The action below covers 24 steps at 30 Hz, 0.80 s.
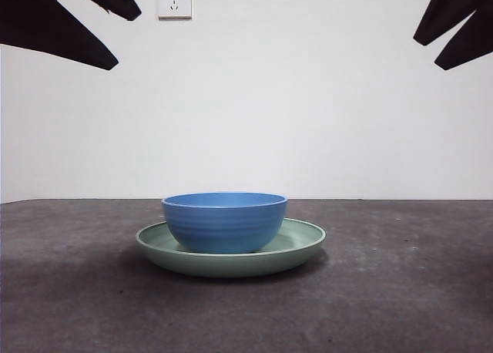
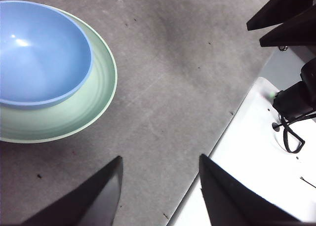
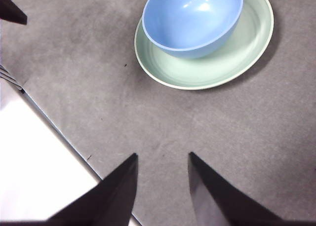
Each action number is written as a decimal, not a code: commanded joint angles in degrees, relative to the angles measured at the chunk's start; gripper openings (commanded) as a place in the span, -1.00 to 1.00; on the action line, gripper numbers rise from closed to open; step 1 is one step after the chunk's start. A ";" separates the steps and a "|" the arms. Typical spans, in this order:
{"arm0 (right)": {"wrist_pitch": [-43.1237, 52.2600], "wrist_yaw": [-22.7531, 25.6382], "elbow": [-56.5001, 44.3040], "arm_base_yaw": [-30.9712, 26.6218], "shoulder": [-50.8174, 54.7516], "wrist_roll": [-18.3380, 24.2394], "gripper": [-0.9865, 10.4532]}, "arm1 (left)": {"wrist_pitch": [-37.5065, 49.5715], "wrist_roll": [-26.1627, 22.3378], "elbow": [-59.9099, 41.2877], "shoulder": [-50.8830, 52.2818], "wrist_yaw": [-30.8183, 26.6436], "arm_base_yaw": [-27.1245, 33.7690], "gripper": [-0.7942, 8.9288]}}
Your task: Pick up the blue bowl, put it on the green plate, put it on desk
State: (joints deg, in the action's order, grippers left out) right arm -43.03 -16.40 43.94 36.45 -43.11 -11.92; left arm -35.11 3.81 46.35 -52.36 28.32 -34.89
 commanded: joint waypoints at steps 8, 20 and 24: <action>0.81 -0.13 0.35 0.57 0.17 0.39 -0.54 | 0.13 -0.13 0.35 -0.17 0.17 -0.33 -0.32; 0.52 -0.02 0.35 0.57 0.15 0.39 -0.81 | 0.11 -0.15 0.35 -0.17 0.17 -0.33 -0.81; 0.55 -0.02 0.37 0.57 0.17 0.39 -0.81 | 0.20 -0.15 0.35 -0.17 0.17 -0.33 -0.81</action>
State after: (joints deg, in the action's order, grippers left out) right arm -43.00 -16.45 43.94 36.45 -42.76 -11.92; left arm -35.35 3.90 46.35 -52.36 28.32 -34.89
